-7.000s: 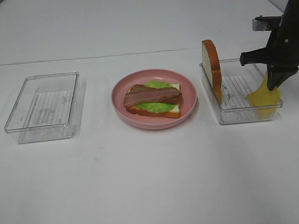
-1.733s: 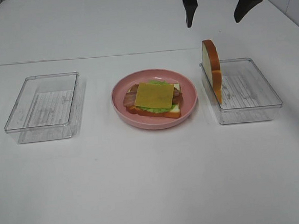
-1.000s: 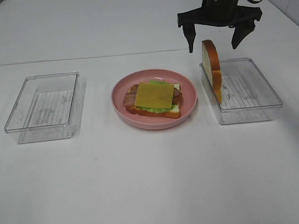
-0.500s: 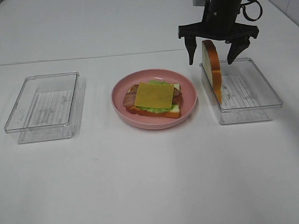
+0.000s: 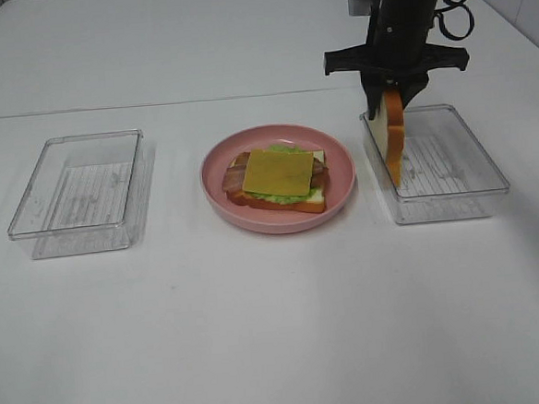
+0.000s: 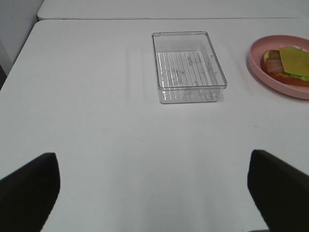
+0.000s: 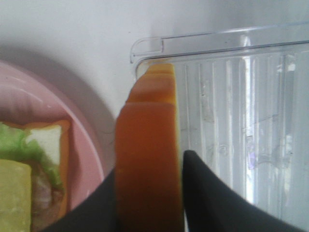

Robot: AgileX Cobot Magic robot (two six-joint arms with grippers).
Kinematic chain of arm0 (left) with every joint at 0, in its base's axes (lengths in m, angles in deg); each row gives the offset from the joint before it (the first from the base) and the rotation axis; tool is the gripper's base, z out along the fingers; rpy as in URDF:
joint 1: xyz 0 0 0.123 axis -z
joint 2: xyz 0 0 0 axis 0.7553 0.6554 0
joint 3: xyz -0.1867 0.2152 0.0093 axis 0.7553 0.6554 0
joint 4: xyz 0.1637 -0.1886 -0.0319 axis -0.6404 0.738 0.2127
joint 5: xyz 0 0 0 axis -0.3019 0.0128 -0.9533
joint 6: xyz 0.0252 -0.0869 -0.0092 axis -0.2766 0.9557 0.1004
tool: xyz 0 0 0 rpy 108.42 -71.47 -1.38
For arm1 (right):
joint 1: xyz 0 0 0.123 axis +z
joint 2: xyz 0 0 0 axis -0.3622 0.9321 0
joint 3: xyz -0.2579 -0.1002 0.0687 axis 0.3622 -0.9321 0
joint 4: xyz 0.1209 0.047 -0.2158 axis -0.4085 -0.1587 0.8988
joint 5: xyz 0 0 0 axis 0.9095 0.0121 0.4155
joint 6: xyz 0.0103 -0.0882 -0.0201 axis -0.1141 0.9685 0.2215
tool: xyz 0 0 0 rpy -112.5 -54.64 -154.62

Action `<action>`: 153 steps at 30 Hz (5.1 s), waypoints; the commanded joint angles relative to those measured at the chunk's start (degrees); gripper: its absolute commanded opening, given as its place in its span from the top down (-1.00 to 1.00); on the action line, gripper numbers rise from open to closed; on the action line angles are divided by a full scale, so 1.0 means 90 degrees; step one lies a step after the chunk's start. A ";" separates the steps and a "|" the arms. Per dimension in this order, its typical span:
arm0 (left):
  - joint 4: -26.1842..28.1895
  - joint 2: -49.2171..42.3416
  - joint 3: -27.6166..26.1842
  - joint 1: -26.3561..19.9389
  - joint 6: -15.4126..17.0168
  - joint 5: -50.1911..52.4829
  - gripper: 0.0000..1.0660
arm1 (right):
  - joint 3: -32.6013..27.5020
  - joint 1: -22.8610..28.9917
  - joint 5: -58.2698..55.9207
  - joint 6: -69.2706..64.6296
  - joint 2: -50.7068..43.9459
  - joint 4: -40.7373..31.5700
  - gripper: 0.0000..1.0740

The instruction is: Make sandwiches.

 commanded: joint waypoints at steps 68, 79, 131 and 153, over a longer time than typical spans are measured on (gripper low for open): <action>0.0032 -0.0134 0.0038 0.0013 0.0057 0.0064 -0.83 | -0.3909 0.0006 0.3024 0.3635 -0.1859 -0.7181 1.00; 0.0032 -0.0134 0.0038 0.0013 0.0057 0.0064 -0.83 | -0.3832 0.0006 0.2992 0.3654 -0.1184 -0.7162 1.00; 0.0032 -0.0134 0.0038 0.0013 0.0064 0.0064 -0.83 | -0.3641 0.0006 0.2839 0.1878 -0.1967 -0.3075 -0.52; 0.0032 -0.0134 0.0038 0.0013 0.0064 0.0064 -0.83 | -0.3635 -0.1445 0.0783 0.0993 -0.3444 0.0032 -0.52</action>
